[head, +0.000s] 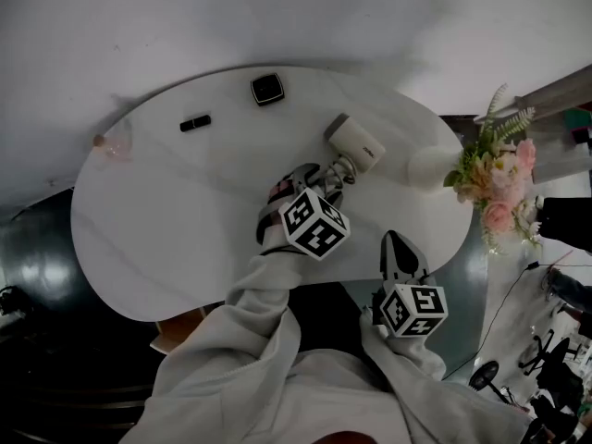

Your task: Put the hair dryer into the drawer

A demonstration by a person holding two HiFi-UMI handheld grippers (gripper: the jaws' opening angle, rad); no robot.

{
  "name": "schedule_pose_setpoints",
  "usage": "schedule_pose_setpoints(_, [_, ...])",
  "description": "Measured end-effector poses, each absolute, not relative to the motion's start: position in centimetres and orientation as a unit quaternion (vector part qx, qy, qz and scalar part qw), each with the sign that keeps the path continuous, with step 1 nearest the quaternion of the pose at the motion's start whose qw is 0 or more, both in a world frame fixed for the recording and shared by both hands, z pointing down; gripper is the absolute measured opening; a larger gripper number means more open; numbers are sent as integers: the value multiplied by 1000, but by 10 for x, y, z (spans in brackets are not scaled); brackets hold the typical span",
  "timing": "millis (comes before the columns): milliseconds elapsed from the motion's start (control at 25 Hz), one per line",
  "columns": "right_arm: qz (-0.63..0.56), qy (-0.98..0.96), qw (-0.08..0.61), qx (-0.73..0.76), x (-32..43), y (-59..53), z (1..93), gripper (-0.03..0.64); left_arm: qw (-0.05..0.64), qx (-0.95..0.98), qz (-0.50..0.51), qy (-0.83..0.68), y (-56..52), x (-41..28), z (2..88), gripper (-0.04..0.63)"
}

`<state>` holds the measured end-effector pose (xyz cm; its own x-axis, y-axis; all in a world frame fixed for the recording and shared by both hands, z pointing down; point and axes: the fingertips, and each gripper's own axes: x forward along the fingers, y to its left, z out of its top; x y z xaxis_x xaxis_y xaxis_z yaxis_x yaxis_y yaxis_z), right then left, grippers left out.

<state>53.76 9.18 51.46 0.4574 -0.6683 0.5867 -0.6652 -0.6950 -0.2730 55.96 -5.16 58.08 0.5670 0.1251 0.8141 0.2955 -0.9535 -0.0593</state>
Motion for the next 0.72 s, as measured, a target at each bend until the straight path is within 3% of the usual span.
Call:
schedule_pose_setpoints(240, [-338,393,5,-855,537,97,512,51,121,-852,-482,-163,-46,557,594,270])
schedule_pose_setpoints(400, [-334,395,7,-856,534,99,511,51,105,-847,-484,-194,-43,557,593,222])
schedule_pose_setpoints(720, [-327,394,16,-859,536,96,509,51,100,-888,-427,-142,-55,562,586,209])
